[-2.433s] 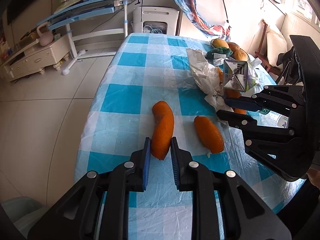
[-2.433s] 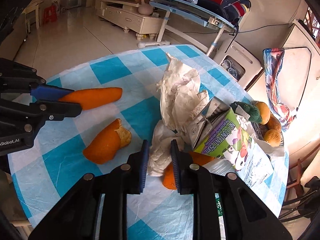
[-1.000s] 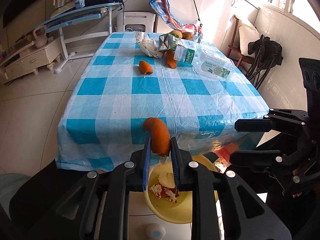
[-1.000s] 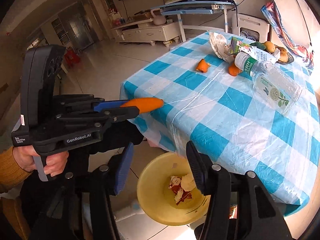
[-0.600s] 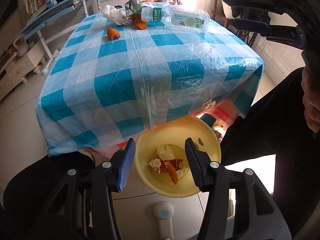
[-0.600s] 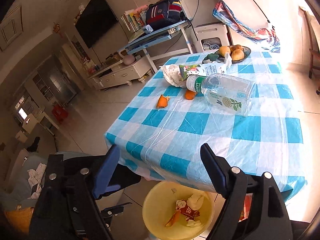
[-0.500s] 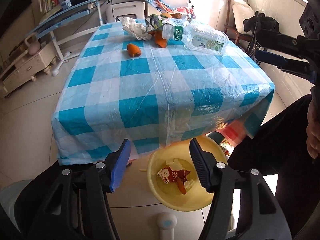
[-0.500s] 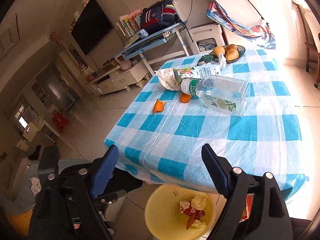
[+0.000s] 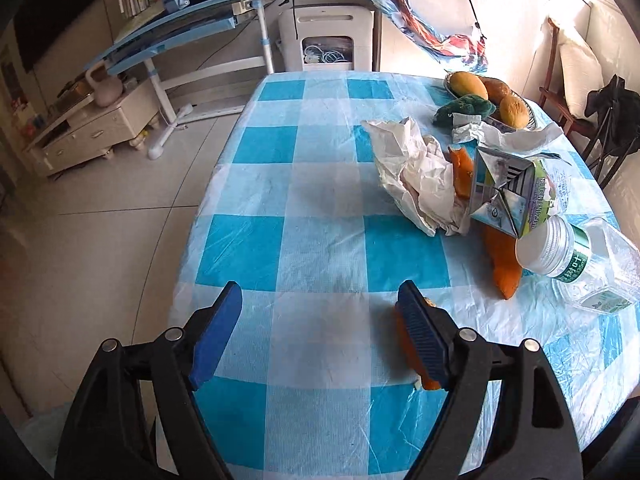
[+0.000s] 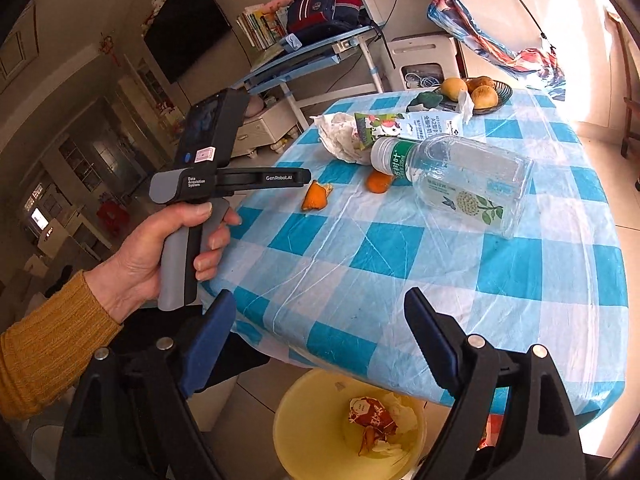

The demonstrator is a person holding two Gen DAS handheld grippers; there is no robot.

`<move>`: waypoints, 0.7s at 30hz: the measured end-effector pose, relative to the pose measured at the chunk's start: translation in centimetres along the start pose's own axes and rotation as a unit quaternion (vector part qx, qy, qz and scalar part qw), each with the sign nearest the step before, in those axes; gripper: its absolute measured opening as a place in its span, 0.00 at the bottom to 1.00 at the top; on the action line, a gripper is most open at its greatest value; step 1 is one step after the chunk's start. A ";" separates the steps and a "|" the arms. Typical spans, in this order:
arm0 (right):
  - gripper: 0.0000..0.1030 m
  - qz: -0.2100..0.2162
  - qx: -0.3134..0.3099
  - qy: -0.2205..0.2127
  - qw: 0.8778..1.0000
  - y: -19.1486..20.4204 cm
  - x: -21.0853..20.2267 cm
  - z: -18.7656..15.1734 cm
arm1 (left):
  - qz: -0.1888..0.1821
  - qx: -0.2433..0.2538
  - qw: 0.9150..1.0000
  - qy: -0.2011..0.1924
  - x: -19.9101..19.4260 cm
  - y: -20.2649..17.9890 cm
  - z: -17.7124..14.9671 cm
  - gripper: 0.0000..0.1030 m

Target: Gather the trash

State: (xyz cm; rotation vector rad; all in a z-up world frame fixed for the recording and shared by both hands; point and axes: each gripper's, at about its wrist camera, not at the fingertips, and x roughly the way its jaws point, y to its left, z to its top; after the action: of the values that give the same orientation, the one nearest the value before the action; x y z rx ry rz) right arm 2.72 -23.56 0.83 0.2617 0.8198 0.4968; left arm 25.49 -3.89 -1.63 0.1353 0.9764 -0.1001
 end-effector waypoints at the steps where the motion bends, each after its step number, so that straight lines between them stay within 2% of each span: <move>1: 0.80 -0.001 -0.004 0.004 1.000 0.1 0.2 0.0 | 0.000 0.007 1.000 0.012 0.8 -0.6 0.9 0.79; 3: 0.80 0.001 -0.007 0.011 1.000 0.2 0.8 0.1 | -0.006 0.018 1.000 0.019 2.5 -1.7 2.1 0.84; 5: 0.80 0.005 -0.007 0.017 1.000 0.2 1.2 0.3 | 0.005 0.041 0.999 0.023 4.0 -3.3 2.6 0.90; 6: 0.80 0.006 -0.007 0.019 1.000 0.3 1.4 0.3 | 0.007 0.046 0.999 0.008 4.1 -3.8 2.8 0.93; 9: 0.80 0.010 -0.009 0.026 1.000 0.5 1.9 0.5 | 0.004 0.057 0.998 -0.024 4.4 -4.6 3.0 0.93; 12: 0.80 0.010 -0.016 0.033 0.999 0.8 2.4 0.4 | -0.013 0.045 0.999 -0.017 4.7 -4.1 3.1 0.93; 14: 0.80 0.010 -0.018 0.038 0.999 1.0 2.6 0.4 | -0.045 0.022 0.999 -0.006 5.0 -3.0 3.2 0.93; 17: 0.82 0.006 -0.023 0.041 0.999 1.2 2.7 0.2 | -0.035 0.029 0.999 -0.008 5.1 -3.4 3.1 0.94; 21: 0.83 0.001 -0.030 0.043 0.999 1.7 2.7 -0.1 | -0.040 0.026 0.999 -0.007 5.2 -3.2 3.1 0.94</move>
State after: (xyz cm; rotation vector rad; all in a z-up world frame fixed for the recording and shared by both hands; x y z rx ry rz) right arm 3.64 -20.74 -0.23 0.1853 0.8875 0.5363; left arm 30.43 -7.70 -4.48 0.1435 0.9656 -0.1989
